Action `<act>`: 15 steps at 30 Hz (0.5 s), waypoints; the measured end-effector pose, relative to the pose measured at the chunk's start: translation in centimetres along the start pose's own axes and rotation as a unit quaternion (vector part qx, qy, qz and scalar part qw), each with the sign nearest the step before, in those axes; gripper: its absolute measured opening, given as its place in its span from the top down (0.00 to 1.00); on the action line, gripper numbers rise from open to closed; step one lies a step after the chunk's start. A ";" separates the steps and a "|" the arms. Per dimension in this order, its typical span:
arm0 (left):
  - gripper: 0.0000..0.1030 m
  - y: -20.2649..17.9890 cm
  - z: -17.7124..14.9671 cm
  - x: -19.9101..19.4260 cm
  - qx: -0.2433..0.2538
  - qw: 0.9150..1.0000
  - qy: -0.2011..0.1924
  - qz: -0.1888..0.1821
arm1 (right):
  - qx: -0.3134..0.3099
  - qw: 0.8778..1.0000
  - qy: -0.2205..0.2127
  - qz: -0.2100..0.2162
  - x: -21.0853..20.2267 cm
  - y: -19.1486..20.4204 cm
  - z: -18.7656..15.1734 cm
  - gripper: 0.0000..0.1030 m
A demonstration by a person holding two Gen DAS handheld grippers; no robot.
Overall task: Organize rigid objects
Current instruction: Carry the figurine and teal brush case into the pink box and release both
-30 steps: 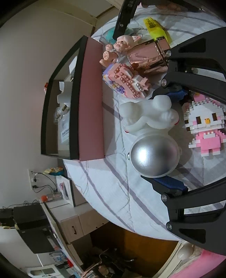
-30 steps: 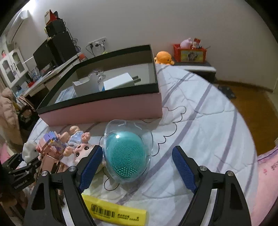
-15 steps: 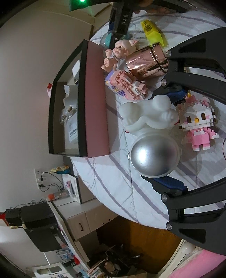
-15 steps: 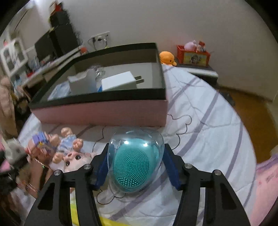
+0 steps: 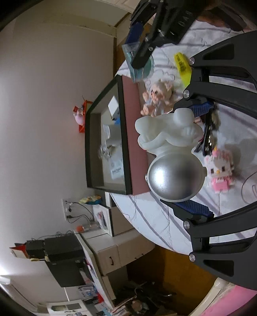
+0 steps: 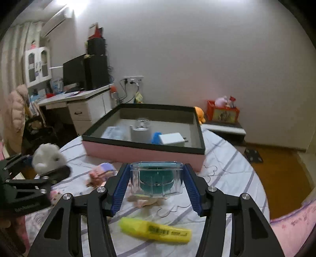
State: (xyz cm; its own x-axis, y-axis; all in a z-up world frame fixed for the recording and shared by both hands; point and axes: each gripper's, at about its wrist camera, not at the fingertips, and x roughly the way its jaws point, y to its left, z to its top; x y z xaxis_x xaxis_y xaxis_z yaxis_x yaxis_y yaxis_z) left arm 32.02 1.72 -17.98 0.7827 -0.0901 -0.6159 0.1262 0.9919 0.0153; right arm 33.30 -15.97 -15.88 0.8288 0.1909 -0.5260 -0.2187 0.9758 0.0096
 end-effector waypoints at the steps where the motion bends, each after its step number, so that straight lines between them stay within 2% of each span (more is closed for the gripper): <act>1: 0.31 -0.2 -0.1 -0.3 0.000 1.000 -0.002 -0.003 | -0.005 1.000 -0.004 0.001 -0.1 0.1 0.0 0.46; 3: 0.31 -0.5 -0.3 -0.9 -0.004 1.000 -0.008 -0.010 | 0.010 1.000 0.006 0.018 -0.2 -0.1 -0.5 0.46; 8: 0.31 -1.3 -0.2 -2.5 -0.011 0.999 -0.029 -0.013 | 0.014 1.000 0.005 0.018 -1.0 -0.4 -1.2 0.46; 15: 0.31 -1.9 1.4 -5.8 -0.016 0.996 -0.088 0.005 | 0.001 0.999 -0.052 0.006 -4.7 0.8 0.1 0.46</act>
State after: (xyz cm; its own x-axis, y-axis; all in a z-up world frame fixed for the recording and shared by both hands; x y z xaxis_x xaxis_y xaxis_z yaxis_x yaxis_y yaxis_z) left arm 28.09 0.25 -13.36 0.8789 -0.0917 -0.4681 0.1001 0.9950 -0.0069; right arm 29.31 -16.10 -13.28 0.8754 0.2133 -0.4339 -0.2283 0.9734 0.0180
